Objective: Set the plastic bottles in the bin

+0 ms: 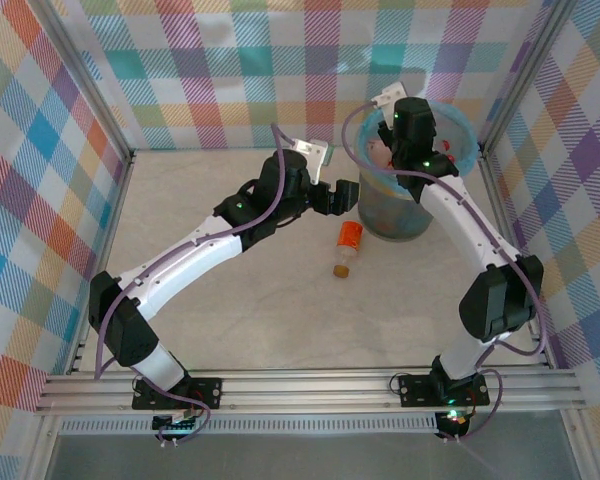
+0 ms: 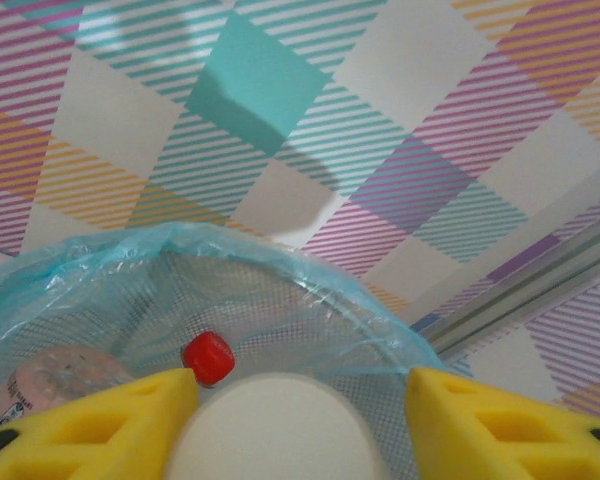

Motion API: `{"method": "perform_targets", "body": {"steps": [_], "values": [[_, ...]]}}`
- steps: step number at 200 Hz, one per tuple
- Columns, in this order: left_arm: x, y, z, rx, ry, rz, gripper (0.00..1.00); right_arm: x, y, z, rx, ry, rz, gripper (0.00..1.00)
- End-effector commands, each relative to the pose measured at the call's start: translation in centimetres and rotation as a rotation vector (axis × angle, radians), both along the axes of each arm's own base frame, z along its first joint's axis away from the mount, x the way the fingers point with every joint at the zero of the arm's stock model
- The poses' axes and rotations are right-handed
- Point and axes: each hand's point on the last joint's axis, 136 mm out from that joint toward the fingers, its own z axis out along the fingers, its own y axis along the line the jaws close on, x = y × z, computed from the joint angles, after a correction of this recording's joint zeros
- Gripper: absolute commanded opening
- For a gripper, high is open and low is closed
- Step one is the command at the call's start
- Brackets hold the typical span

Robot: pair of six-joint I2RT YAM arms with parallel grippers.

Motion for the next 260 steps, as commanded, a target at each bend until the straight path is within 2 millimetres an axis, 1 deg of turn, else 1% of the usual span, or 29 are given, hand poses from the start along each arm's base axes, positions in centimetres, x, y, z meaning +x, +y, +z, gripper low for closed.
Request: {"method": "perform_targets", "body": {"steps": [1, 13, 33, 56, 68, 76, 82, 104, 118, 149, 163, 184, 191, 212, 231, 260], "values": [[-0.3, 0.8, 1.2, -0.033, -0.012, 0.007, 0.94, 0.4, -0.5, 0.5, 0.012, -0.011, -0.040, 0.61], [-0.3, 1.0, 1.1, -0.033, -0.011, 0.010, 0.94, 0.4, -0.6, 0.4, 0.015, -0.008, -0.044, 0.63], [-0.4, 1.2, 1.0, -0.030, -0.008, 0.015, 0.94, 0.5, -0.7, 0.1, 0.026, 0.004, -0.048, 0.61], [-0.4, 1.6, 0.9, -0.029, -0.007, 0.024, 0.94, 0.5, -1.2, -0.9, 0.039, 0.040, -0.074, 0.60], [-0.4, 1.8, 0.7, -0.026, -0.003, 0.028, 0.94, 0.5, -1.6, -1.6, 0.053, 0.060, -0.094, 0.63], [-0.4, 1.9, 0.8, -0.027, -0.001, 0.030, 0.94, 0.4, -1.8, -2.1, 0.064, 0.072, -0.104, 0.71], [-0.4, 2.0, 0.6, -0.026, 0.003, 0.033, 0.94, 0.3, -1.9, -2.4, 0.072, 0.080, -0.110, 0.74], [-0.3, 2.2, 0.6, -0.024, 0.007, 0.039, 0.94, 0.0, -2.1, -2.9, 0.086, 0.099, -0.120, 0.75], [-0.1, 2.4, 0.2, -0.019, 0.018, 0.053, 0.94, -0.1, -2.6, -3.1, 0.094, 0.111, -0.133, 0.75], [0.8, 3.1, -1.7, -0.007, 0.087, 0.100, 0.94, -0.3, -4.0, -4.0, 0.132, 0.153, -0.177, 0.75], [1.0, 3.0, -2.4, -0.009, 0.116, 0.106, 0.94, -0.4, -4.7, -4.6, 0.150, 0.174, -0.198, 0.78], [1.4, 2.9, -3.1, -0.009, 0.136, 0.111, 0.93, -0.6, -5.2, -5.2, 0.172, 0.188, -0.211, 0.78], [1.2, 3.0, -4.1, 0.017, 0.168, 0.112, 0.93, -0.6, -5.3, -5.4, 0.181, 0.193, -0.212, 0.78], [1.4, 2.6, -5.1, 0.040, 0.210, 0.110, 0.92, -0.6, -5.6, -5.8, 0.211, 0.206, -0.218, 0.75], [1.6, 1.9, -6.7, 0.063, 0.273, 0.099, 0.91, -0.4, -5.9, -6.1, 0.243, 0.217, -0.218, 0.72], [1.7, 1.0, -9.8, 0.091, 0.382, 0.093, 0.89, -0.1, -6.4, -7.9, 0.297, 0.276, -0.223, 0.68]]}}
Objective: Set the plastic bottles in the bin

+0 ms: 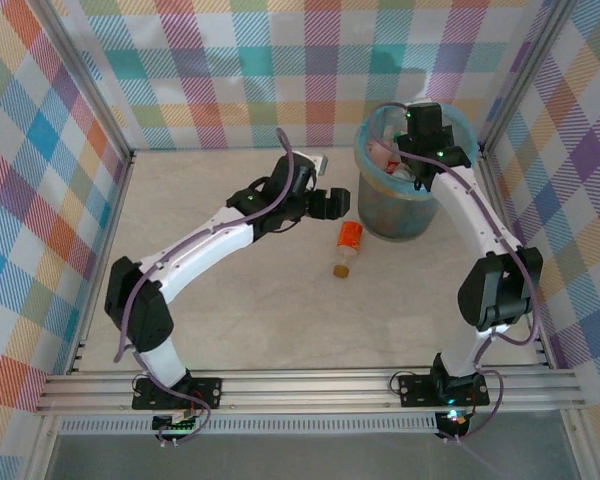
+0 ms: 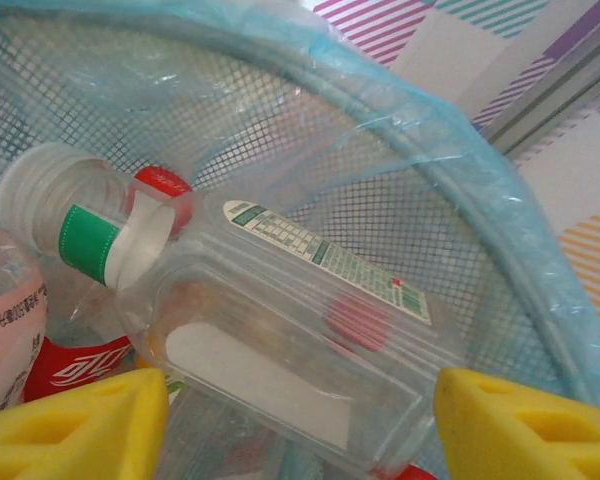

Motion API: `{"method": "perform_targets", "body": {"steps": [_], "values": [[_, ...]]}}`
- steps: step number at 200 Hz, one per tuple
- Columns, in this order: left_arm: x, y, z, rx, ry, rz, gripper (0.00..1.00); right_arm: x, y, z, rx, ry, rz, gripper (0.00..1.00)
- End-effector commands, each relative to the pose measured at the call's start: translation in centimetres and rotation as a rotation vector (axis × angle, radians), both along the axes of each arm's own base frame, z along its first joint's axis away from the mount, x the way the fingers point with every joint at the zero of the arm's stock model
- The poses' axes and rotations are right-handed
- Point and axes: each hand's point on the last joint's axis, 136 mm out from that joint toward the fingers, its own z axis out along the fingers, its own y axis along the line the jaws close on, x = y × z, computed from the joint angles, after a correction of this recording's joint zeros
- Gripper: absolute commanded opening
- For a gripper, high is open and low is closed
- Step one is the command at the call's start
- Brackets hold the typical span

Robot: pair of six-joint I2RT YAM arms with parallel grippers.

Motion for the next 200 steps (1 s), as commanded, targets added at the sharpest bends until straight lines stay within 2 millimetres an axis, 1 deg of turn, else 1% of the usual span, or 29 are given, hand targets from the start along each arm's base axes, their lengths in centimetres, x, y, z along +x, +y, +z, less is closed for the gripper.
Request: {"method": "perform_targets", "body": {"steps": [1, 14, 23, 48, 86, 126, 162, 190, 200], "values": [[-0.3, -0.3, -1.9, 0.006, 0.109, -0.003, 0.89, 0.4, -0.1, -0.9, 0.084, 0.028, -0.008, 0.68], [-0.3, -0.8, -3.4, 0.016, 0.154, -0.009, 0.88, 0.3, 0.1, -1.4, 0.102, 0.043, -0.002, 0.66], [-0.3, -1.2, -4.3, 0.028, 0.185, -0.014, 0.88, 0.1, 0.4, -1.0, 0.114, 0.041, 0.013, 0.65], [-0.4, -1.8, -7.1, 0.070, 0.252, -0.021, 0.86, -0.8, 1.3, 0.9, 0.223, -0.005, 0.033, 0.65], [-0.5, -2.7, -10.7, 0.145, 0.316, -0.031, 0.85, -2.8, 2.1, 3.5, 0.305, -0.053, 0.069, 0.71], [-0.9, -3.4, -14.7, 0.248, 0.383, -0.039, 0.85, -5.2, 3.4, 5.3, 0.378, -0.078, 0.124, 0.73], [-1.7, -4.2, -17.0, 0.308, 0.427, -0.045, 0.84, -7.3, 4.8, 6.0, 0.433, -0.091, 0.181, 0.73], [-2.4, -4.4, -19.2, 0.351, 0.479, -0.049, 0.83, -8.4, 4.9, 6.5, 0.444, -0.100, 0.200, 0.73], [-2.6, -4.5, -19.7, 0.353, 0.493, -0.049, 0.82, -8.6, 4.9, 6.5, 0.445, -0.101, 0.205, 0.73]]}}
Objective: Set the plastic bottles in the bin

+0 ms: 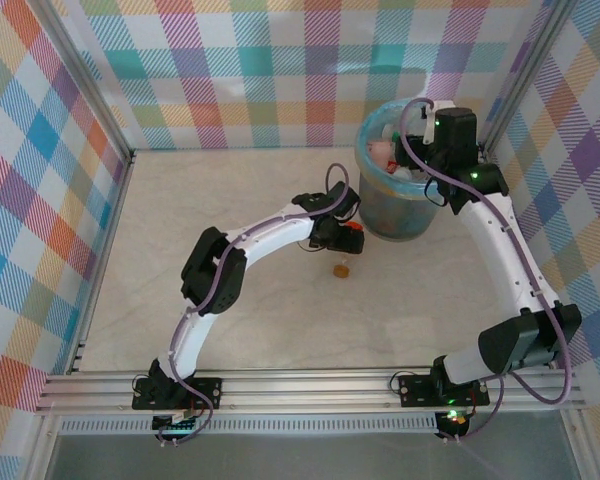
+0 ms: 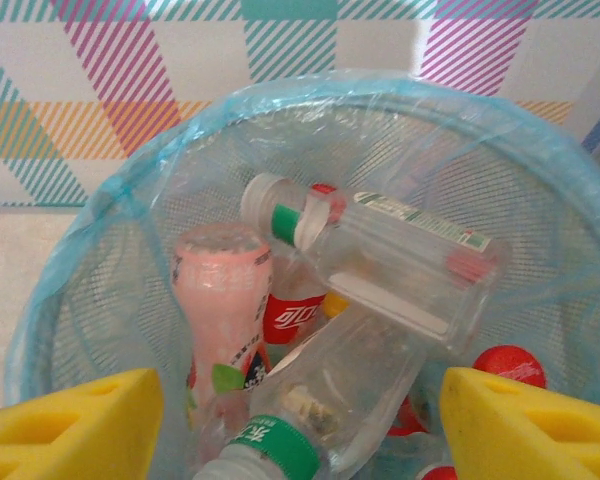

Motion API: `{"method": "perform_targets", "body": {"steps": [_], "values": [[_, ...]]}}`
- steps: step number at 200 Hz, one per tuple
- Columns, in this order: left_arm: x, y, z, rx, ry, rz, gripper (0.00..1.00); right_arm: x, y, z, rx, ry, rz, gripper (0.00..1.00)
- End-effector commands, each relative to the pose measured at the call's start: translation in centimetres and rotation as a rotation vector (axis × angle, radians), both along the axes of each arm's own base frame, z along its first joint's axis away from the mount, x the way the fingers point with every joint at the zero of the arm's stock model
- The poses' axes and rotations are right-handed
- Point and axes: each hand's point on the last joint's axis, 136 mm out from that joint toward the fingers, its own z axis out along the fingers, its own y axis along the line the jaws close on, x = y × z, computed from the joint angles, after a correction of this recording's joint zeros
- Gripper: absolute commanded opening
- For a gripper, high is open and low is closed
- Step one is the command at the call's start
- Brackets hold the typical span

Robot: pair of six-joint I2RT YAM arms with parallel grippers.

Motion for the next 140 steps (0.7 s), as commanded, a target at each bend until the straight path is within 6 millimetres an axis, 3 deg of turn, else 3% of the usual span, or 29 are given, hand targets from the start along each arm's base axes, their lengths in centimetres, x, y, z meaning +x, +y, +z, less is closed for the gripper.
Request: {"method": "perform_targets", "body": {"steps": [1, 49, 76, 140], "values": [[-0.9, 0.2, -1.3, 0.046, 0.052, 0.005, 0.81, -1.1, 0.6, 0.8, 0.041, -0.015, 0.028, 0.73], [-1.6, -0.7, -2.9, 0.050, 0.084, -0.009, 0.78, -2.2, 0.9, 0.8, 0.056, -0.018, 0.054, 0.73], [-1.8, -0.5, -3.8, 0.067, 0.097, -0.009, 0.71, -2.5, 1.0, 0.5, 0.062, -0.004, 0.063, 0.73], [-1.7, -0.1, -2.6, 0.047, 0.052, 0.003, 0.55, -3.3, 1.7, 0.6, 0.081, 0.013, 0.088, 0.73]]}}
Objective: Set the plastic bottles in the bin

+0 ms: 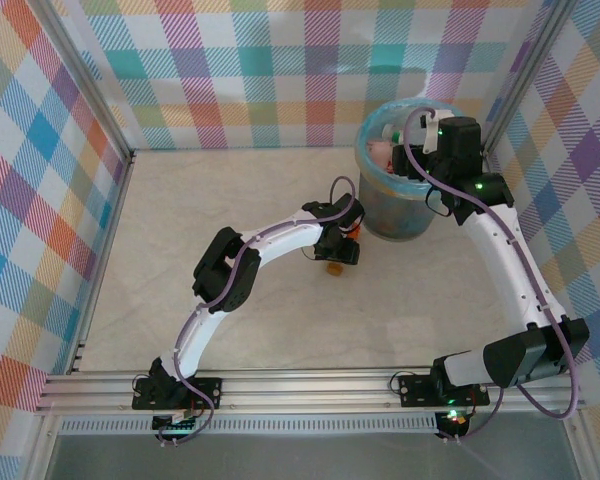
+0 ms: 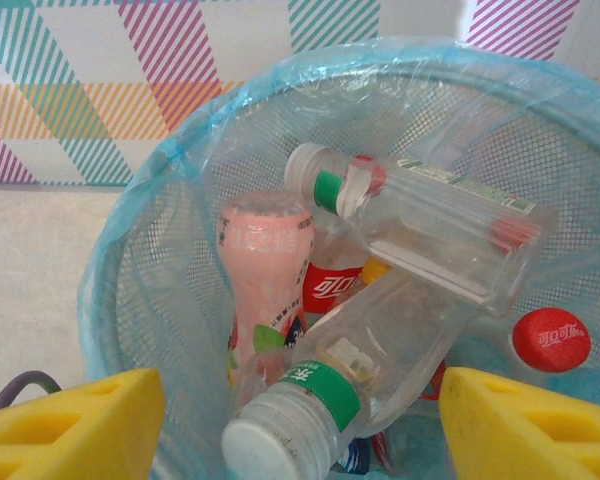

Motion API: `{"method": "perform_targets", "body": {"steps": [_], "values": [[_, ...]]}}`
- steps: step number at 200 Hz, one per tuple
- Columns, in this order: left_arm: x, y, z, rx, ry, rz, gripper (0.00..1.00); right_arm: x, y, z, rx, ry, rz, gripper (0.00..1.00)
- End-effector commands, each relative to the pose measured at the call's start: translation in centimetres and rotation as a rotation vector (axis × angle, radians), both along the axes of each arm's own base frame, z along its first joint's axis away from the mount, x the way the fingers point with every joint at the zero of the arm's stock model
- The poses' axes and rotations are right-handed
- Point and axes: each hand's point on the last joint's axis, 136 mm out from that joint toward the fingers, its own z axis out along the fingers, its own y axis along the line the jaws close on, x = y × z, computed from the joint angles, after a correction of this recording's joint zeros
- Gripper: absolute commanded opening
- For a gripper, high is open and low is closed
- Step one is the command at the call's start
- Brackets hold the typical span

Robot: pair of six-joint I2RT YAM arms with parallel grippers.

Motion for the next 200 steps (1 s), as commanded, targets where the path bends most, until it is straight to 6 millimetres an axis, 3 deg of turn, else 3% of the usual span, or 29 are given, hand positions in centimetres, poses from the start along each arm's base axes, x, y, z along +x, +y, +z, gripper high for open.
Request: {"method": "perform_targets", "body": {"steps": [1, 42, 78, 155, 200], "values": [[-0.4, 0.1, 1.2, -0.010, -0.027, 0.000, 0.55, -1.2, 0.7, 0.9, 0.034, -0.005, 0.026, 0.73], [-0.5, 1.3, 3.5, -0.035, -0.093, 0.034, 0.51, -1.9, 1.9, 1.3, 0.075, 0.012, 0.078, 0.72], [-1.0, 3.2, 8.2, -0.096, -0.209, 0.068, 0.50, -3.0, 4.5, 2.5, 0.184, 0.034, 0.186, 0.72], [-4.1, 10.9, 20.7, -0.218, -0.572, 0.105, 0.48, -7.5, 14.6, 7.9, 0.517, 0.013, 0.667, 0.73], [-7.3, 15.6, 26.0, -0.289, -0.748, 0.105, 0.47, -10.8, 20.3, 10.4, 0.601, -0.018, 0.920, 0.75]]}}
